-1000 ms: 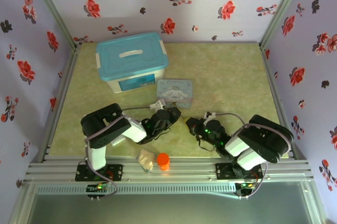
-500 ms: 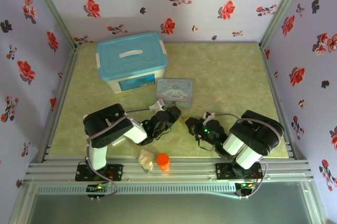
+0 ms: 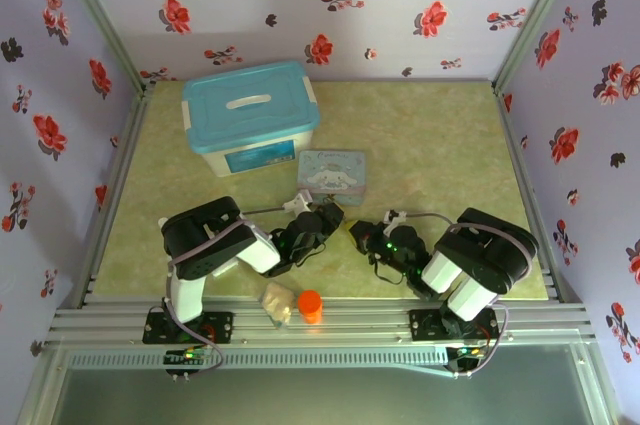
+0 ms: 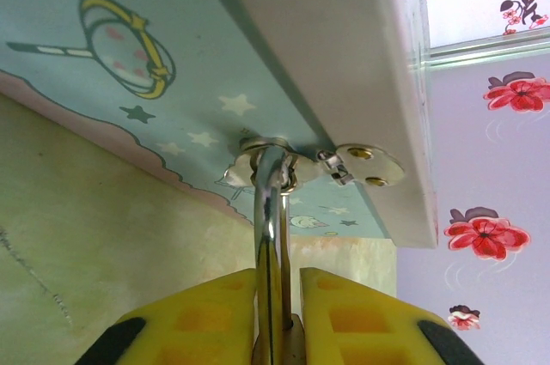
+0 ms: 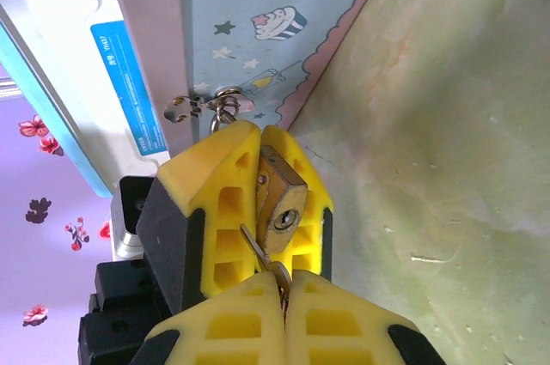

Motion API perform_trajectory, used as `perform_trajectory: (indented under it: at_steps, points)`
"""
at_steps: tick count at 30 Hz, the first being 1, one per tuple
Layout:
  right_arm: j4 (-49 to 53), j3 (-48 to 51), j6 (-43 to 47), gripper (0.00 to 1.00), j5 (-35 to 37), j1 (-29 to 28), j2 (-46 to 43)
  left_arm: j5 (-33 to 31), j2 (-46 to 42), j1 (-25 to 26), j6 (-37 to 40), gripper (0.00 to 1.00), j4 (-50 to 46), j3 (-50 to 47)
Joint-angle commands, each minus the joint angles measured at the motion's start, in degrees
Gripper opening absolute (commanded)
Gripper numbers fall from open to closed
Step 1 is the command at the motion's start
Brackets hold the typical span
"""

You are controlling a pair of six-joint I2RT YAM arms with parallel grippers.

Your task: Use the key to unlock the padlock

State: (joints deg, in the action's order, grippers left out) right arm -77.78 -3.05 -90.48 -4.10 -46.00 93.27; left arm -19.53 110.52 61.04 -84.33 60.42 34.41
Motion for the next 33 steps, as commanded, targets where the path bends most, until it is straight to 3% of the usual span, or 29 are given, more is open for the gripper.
perform_trajectory:
  at_steps: [1, 26, 33]
  points:
    - [0.1, 1.3, 0.6, 0.00, 0.8, 0.1, 1.2, -2.3, -1.0, 0.3, 0.4, 0.00, 3.8, -0.2]
    - [-1.6, -1.9, 3.2, 0.00, 3.5, -1.0, 2.4, -0.4, 0.5, 1.0, -0.9, 0.00, 4.6, 0.1]
    - [-1.7, -4.2, 2.6, 0.00, 0.8, -0.9, 6.4, 0.1, -0.5, 1.4, 0.7, 0.00, 4.2, 0.7]
